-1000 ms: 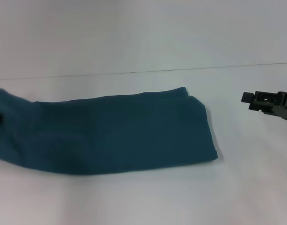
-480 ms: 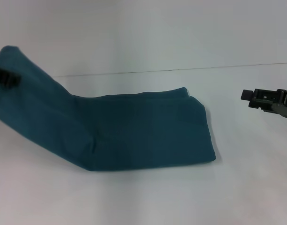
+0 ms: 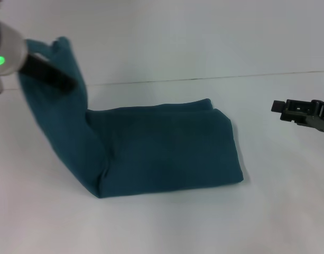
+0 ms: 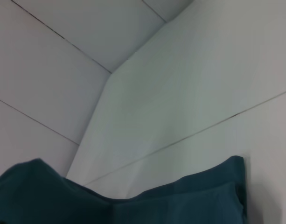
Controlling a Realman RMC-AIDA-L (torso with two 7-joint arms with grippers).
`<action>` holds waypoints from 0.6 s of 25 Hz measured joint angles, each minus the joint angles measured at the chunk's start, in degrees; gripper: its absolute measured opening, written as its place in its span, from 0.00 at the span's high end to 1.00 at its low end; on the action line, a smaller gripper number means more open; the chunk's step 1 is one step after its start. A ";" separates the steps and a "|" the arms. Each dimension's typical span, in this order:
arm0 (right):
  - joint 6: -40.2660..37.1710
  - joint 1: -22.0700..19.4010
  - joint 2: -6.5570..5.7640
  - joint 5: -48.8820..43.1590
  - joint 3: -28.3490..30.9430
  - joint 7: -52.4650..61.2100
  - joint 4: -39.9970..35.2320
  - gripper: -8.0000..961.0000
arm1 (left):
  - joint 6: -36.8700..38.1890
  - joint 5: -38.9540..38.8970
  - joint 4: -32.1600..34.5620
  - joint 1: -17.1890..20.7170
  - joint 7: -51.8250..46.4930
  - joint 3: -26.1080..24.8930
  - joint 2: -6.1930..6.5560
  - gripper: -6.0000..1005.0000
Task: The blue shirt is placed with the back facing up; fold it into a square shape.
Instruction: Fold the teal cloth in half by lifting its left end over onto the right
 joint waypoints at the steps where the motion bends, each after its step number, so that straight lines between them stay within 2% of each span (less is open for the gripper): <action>1: 0.19 0.04 0.00 -0.02 -0.15 0.00 0.07 0.36 | -0.13 0.10 -0.42 -0.92 -0.16 1.21 -0.37 0.88; 4: 0.64 0.12 -0.03 -0.06 -0.48 0.05 0.31 0.36 | -0.74 0.13 -1.34 -2.54 -1.00 5.58 -0.93 0.88; 10: 0.94 0.21 -0.09 -0.09 -0.54 0.15 0.43 0.36 | -3.76 0.15 -3.89 -4.81 -2.63 15.91 -1.07 0.88; 15: 1.07 0.66 -0.10 -0.09 -0.58 0.22 0.47 0.36 | -7.95 0.17 -10.76 -9.33 -2.77 20.61 -1.01 0.88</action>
